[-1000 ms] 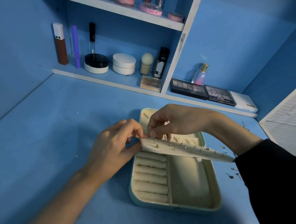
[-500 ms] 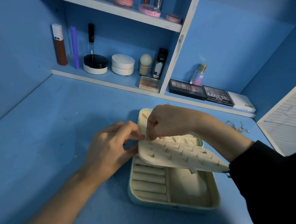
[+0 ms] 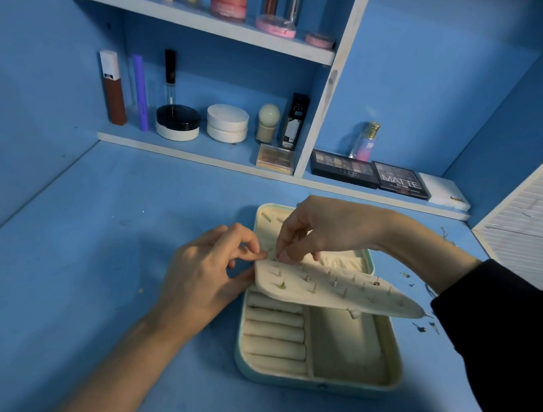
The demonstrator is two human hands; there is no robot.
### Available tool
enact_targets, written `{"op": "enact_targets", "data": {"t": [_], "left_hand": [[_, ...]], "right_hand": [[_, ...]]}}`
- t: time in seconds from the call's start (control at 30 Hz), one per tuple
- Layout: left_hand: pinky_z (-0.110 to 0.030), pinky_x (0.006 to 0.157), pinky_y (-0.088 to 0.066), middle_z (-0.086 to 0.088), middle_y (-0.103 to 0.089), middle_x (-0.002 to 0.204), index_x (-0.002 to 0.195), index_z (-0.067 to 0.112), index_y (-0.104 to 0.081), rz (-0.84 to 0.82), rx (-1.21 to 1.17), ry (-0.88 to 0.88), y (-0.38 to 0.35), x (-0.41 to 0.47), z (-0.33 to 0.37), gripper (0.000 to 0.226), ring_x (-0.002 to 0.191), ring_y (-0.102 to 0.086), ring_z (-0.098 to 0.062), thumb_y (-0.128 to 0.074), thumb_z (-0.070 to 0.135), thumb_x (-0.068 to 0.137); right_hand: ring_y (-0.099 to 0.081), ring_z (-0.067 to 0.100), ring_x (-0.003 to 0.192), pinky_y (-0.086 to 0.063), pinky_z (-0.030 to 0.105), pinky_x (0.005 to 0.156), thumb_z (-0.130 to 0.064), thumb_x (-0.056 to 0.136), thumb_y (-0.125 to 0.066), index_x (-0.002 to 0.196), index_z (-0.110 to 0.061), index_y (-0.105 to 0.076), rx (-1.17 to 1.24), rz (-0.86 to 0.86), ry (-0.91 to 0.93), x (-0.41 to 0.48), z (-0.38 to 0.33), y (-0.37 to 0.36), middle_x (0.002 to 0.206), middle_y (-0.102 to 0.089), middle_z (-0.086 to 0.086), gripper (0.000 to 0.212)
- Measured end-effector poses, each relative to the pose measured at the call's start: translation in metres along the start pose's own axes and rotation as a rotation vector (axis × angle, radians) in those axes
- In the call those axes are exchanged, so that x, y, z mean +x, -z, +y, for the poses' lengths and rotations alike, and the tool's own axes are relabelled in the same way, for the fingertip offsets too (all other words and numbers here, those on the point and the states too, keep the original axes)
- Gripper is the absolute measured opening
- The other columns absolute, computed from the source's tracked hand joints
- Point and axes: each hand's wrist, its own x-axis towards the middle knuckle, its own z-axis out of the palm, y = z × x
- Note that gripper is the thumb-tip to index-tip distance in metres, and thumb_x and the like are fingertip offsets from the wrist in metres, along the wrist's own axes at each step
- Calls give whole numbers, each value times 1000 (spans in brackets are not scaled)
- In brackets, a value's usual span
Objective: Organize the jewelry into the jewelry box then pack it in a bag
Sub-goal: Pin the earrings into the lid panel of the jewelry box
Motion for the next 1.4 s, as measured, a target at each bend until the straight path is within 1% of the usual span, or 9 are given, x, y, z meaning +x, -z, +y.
{"op": "enact_targets", "data": {"t": [0.17,0.47,0.57,0.63,0.87,1.0,1.1,1.23,1.4], "left_hand": [[0,65,-37,7,-69,76,87,28,-44,6,6,-3,-1,0,0,24,82,-52,11,-62,42,77],[-17,59,-43,10,-70,79,87,28,-44,5,-24,-19,1,1,1,26,68,-45,14,-60,48,81],[-19,59,-44,10,-69,78,87,30,-44,7,-21,-8,1,0,0,29,65,-44,4,-55,57,84],[-17,59,-43,10,-69,78,87,31,-44,9,-16,0,1,0,0,30,65,-44,6,-53,59,84],[-11,60,-40,16,-68,79,87,26,-43,23,18,-48,-1,2,2,30,69,-40,10,-57,53,83],[-16,57,-42,14,-70,78,87,27,-43,32,29,-45,-2,1,0,34,65,-47,-1,-50,60,87],[-15,57,-41,12,-71,75,87,28,-43,36,62,-37,-3,0,-1,28,65,-49,-6,-59,51,81],[-16,56,-41,18,-67,76,87,27,-43,42,64,-37,-2,0,1,30,66,-49,-3,-58,52,80],[-7,60,-36,13,-69,76,87,26,-43,7,51,-22,-2,0,1,29,73,-42,13,-62,43,75]], "right_hand": [[-54,0,61,-44,17,58,-11,83,-67,80,-19,-71,44,-2,18,-3,2,-1,68,-65,-10,9],[-60,11,66,-49,22,62,-1,85,-64,89,-10,-69,222,-24,56,-1,11,0,75,-66,5,11],[-59,7,66,-48,19,61,-5,84,-66,86,-12,-71,206,-25,67,1,11,-1,78,-68,5,8],[-59,7,66,-47,18,61,-6,84,-67,86,-11,-71,198,-17,72,3,12,-2,79,-68,6,7],[-56,8,66,-47,18,61,-10,84,-67,88,-9,-72,161,6,54,2,10,-5,78,-67,7,6],[-55,6,62,-48,19,61,-13,84,-68,87,-9,-72,99,33,30,1,6,-6,78,-67,9,7],[-52,-1,53,-47,16,58,-15,85,-67,86,-12,-72,32,54,8,0,1,-6,73,-66,3,6],[-51,-2,52,-44,13,53,-15,84,-65,84,-15,-72,-35,66,-20,0,-4,-7,73,-66,1,7],[-55,9,66,-44,23,64,-21,82,-67,84,-15,-73,-150,113,-81,2,-10,-10,80,-70,5,9]]}}
